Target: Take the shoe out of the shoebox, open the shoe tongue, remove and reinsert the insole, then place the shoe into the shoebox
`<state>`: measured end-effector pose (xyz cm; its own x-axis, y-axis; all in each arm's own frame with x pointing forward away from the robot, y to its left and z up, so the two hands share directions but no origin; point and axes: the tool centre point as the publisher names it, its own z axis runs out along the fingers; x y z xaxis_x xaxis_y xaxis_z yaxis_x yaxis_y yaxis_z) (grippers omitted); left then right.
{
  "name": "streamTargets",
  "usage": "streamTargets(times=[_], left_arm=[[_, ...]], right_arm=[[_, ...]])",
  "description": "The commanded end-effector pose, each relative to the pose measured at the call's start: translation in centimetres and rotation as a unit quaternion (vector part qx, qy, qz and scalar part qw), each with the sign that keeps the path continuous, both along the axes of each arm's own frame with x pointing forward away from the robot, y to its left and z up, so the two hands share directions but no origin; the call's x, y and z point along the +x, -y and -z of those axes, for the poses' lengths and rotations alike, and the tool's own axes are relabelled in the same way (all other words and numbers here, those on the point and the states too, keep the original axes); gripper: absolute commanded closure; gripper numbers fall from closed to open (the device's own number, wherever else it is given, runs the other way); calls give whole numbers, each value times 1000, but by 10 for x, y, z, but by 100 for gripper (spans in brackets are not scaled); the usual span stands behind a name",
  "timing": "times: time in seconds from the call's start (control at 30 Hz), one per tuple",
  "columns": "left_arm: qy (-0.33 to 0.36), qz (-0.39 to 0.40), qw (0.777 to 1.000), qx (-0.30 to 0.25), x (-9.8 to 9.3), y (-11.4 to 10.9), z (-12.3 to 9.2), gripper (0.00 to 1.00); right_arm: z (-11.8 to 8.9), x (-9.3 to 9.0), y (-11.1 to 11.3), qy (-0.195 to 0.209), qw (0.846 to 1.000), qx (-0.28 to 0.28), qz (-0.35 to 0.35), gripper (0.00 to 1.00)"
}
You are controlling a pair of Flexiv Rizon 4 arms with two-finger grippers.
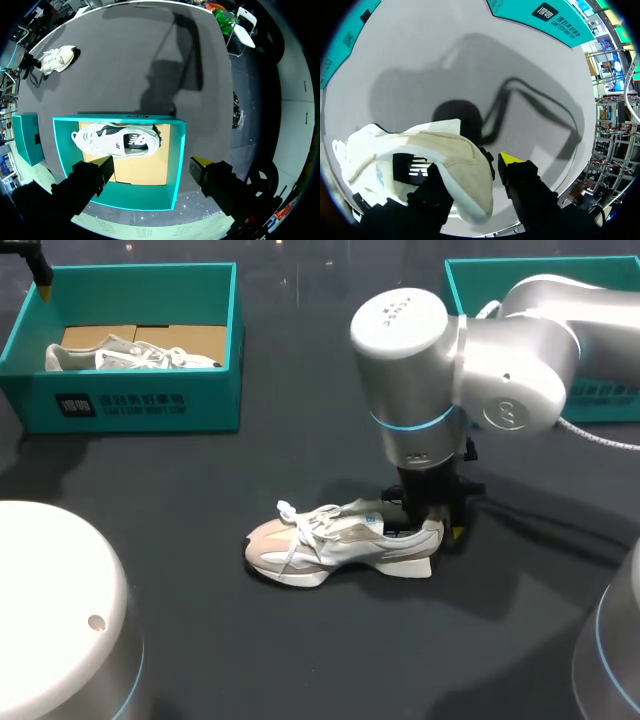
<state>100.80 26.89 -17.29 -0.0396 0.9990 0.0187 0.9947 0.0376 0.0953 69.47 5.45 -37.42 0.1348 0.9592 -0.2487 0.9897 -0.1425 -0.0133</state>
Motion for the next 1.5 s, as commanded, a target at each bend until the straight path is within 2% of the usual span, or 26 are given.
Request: streamTargets(times=[0.03,0.07,0.13,0.4,0.47,0.53,0.57,0.9,0.93,0.97,1.07,1.1,1.13,1.5], left_arm=[[1,1,1000,1,-1,0,0,0],[1,1,1000,1,-1,0,0,0],[1,1,1000,1,-1,0,0,0],[1,1,1000,1,-1,0,0,0],[1,1,1000,1,-1,0,0,0],[1,1,1000,1,-1,0,0,0],[1,1,1000,1,-1,0,0,0],[1,1,1000,1,-1,0,0,0],[1,1,1000,1,-1,0,0,0],[1,1,1000,1,-1,0,0,0],[1,1,1000,1,-1,0,0,0],[1,1,1000,1,-1,0,0,0],[1,1,1000,1,-1,0,0,0],[1,1,1000,1,-1,0,0,0]], right_arm=[[-10,-4,6,6,1000,11,-1,19],[-15,-5,6,9,1000,21,-3,7],[-22,-6,6,12,1000,28,-8,0],[-63,-10,9,20,995,84,-41,0],[-77,-10,10,21,986,147,-80,0],[-91,-12,13,3,963,225,-148,0],[-94,-12,14,-7,969,205,-139,0],[-94,-12,14,-7,969,205,-139,0],[-94,-15,19,-3,956,240,-170,0],[-95,-14,26,2,935,293,-200,0],[-97,-18,48,44,856,420,-298,0],[-96,-17,53,56,831,439,-338,0],[-93,-18,55,53,819,439,-367,0],[-93,-18,55,53,819,439,-367,0]])
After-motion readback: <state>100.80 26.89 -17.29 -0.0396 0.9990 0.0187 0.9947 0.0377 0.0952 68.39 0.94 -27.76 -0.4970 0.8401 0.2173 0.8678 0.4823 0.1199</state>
